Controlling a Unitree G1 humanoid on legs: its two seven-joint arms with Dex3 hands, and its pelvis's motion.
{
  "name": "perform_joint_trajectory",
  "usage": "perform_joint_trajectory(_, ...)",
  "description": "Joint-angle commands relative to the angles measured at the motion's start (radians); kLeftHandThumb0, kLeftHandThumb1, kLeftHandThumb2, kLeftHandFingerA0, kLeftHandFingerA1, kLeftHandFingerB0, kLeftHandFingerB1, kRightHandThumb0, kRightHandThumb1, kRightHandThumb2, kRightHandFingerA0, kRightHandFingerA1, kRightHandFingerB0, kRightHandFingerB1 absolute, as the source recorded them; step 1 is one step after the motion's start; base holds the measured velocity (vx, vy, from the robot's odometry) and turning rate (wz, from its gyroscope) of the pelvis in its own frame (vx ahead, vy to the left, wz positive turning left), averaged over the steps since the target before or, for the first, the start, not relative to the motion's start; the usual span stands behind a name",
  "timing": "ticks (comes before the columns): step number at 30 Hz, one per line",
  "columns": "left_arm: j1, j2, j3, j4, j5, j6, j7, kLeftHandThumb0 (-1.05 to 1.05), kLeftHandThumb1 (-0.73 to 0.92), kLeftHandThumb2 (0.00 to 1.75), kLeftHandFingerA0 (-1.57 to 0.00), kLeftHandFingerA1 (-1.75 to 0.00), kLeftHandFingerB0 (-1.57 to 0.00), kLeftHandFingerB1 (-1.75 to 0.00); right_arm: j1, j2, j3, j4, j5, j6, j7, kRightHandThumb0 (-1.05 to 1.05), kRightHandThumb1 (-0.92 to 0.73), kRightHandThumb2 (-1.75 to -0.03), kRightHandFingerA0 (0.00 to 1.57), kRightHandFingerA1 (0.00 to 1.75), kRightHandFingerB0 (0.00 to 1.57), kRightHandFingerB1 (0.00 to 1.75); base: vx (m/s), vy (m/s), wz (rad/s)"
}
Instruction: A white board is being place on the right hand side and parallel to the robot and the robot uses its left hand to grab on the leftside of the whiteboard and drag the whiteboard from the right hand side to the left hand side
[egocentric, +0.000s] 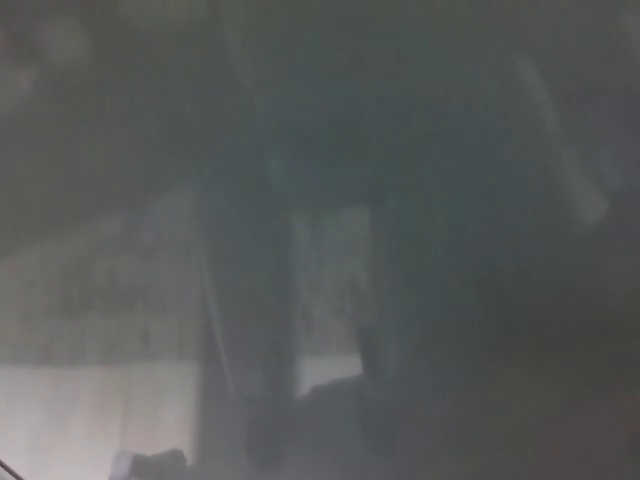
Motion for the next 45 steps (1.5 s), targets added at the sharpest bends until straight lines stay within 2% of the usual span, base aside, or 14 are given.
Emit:
perform_joint_trajectory(1, -0.017, 0.058, 0.039, -0.004, -0.002, 0.0, 0.046, -0.01, 0.77, 0.6, -0.57, -1.2, -0.7, -0.68, -0.002, -0.021, 0.003, 0.004, -0.003, 0.015, -0.012, -0.82, -0.8, -0.64, 0.72, 0.77, 0.42, 0.51, 0.0, 0.0, 0.0)
perform_joint_trajectory(7, -0.016, 0.056, 0.059, 0.0, 0.001, 0.029, 0.078, -0.09, 0.75, 0.6, -0.49, -1.21, -0.63, -0.59, 0.002, -0.017, 0.001, -0.002, 0.004, 0.009, -0.007, -0.82, -0.81, -0.63, 0.71, 0.79, 0.42, 0.53, 0.0, 0.0, 0.0)
perform_joint_trajectory(9, -0.006, 0.051, 0.055, -0.01, 0.02, -0.007, 0.136, -0.09, 0.75, 0.61, -0.63, -1.0, -0.61, -0.51, 0.003, -0.019, 0.005, -0.002, -0.005, 0.001, -0.017, -0.82, -0.8, -0.64, 0.72, 0.79, 0.42, 0.54, 0.0, 0.0, 0.0)
perform_joint_trajectory(12, -0.012, 0.049, 0.067, -0.01, 0.015, 0.009, 0.13, -0.38, 0.47, 0.69, 0.0, -0.13, 0.0, 0.0, -0.005, -0.016, 0.01, 0.001, -0.009, 0.009, -0.023, -0.81, -0.8, -0.64, 0.69, 0.77, 0.4, 0.53, 0.0, 0.0, 0.0)
perform_joint_trajectory(15, 0.007, 0.036, 0.106, -0.011, -0.01, 0.017, 0.178, -0.43, 0.53, 0.56, 0.0, 0.0, 0.0, 0.0, -0.005, -0.012, 0.011, 0.003, -0.008, 0.011, -0.025, -0.82, -0.81, -0.63, 0.7, 0.78, 0.42, 0.53, 0.0, 0.0, 0.0)
perform_joint_trajectory(17, 0.042, 0.027, 0.141, -0.021, -0.022, -0.029, 0.219, -0.57, 0.47, 0.7, 0.0, 0.0, 0.0, 0.0, -0.004, -0.01, 0.014, 0.004, -0.011, 0.013, -0.03, -0.8, -0.8, -0.63, 0.69, 0.77, 0.41, 0.53, 0.0, 0.0, 0.0)
perform_joint_trajectory(18, 0.085, 0.012, 0.171, -0.032, -0.036, -0.068, 0.28, -0.61, 0.53, 0.73, 0.0, 0.0, 0.0, 0.0, -0.004, -0.011, 0.015, 0.004, -0.011, 0.013, -0.028, -0.78, -0.6, -1.05, 0.67, 0.79, 0.38, 0.61, 0.0, 0.0, 0.0)
perform_joint_trajectory(19, 0.117, 0.0, 0.196, -0.041, -0.047, -0.088, 0.316, -0.61, 0.64, 0.59, 0.0, 0.0, 0.0, 0.0, -0.003, -0.011, 0.016, 0.005, -0.011, 0.012, -0.027, -0.81, -0.81, -0.63, 0.71, 0.76, 0.41, 0.51, 0.0, 0.0, 0.0)
perform_joint_trajectory(24, 0.24, -0.077, 0.311, -0.064, -0.109, -0.09, 0.452, -0.95, 0.64, 0.91, 0.0, -0.01, 0.0, 0.0, -0.003, -0.014, 0.013, 0.007, 0.0, 0.013, -0.018, -0.83, -0.8, -0.64, 0.7, 0.76, 0.4, 0.52, 0.0, 0.0, 0.0)
perform_joint_trajectory(40, 0.867, -0.511, 0.53, -0.511, -0.176, -0.063, 0.618, -0.56, 0.62, 0.72, -0.06, -0.26, 0.0, -0.02, 0.019, -0.01, 0.004, 0.01, 0.014, -0.011, -0.005, -0.8, -0.8, -0.63, 0.72, 0.79, 0.42, 0.52, 0.0, 0.0, 0.0)
perform_joint_trajectory(42, 0.92, -0.542, 0.507, -0.606, -0.179, 0.01, 0.572, -0.47, 0.68, 0.6, 0.0, -0.22, 0.0, -0.05, 0.02, -0.008, 0.007, 0.01, 0.01, -0.011, -0.011, -0.77, -0.6, -1.04, 0.69, 0.8, 0.38, 0.61, 0.0, 0.0, 0.0)
perform_joint_trajectory(43, 0.949, -0.556, 0.488, -0.658, -0.173, 0.044, 0.559, -0.57, 0.47, 0.78, 0.0, -0.22, 0.0, -0.11, 0.022, -0.009, 0.009, 0.009, 0.007, -0.009, -0.014, -0.81, -0.81, -0.63, 0.7, 0.77, 0.42, 0.51, 0.0, 0.0, 0.0)
perform_joint_trajectory(44, 0.977, -0.569, 0.459, -0.714, -0.167, 0.093, 0.537, -0.52, 0.41, 0.76, 0.0, -0.35, 0.0, -0.16, 0.025, -0.008, 0.01, 0.01, 0.005, -0.011, -0.019, -0.85, -0.62, -0.89, 0.68, 0.78, 0.38, 0.57, 0.0, 0.0, 0.0)
perform_joint_trajectory(45, 0.992, -0.575, 0.438, -0.746, -0.158, 0.113, 0.525, -0.44, 0.59, 0.59, -0.16, -0.33, 0.0, -0.1, 0.026, -0.007, 0.009, 0.01, 0.006, -0.013, -0.019, -0.81, -0.8, -0.64, 0.69, 0.77, 0.41, 0.51, 0.0, 0.0, 0.0)
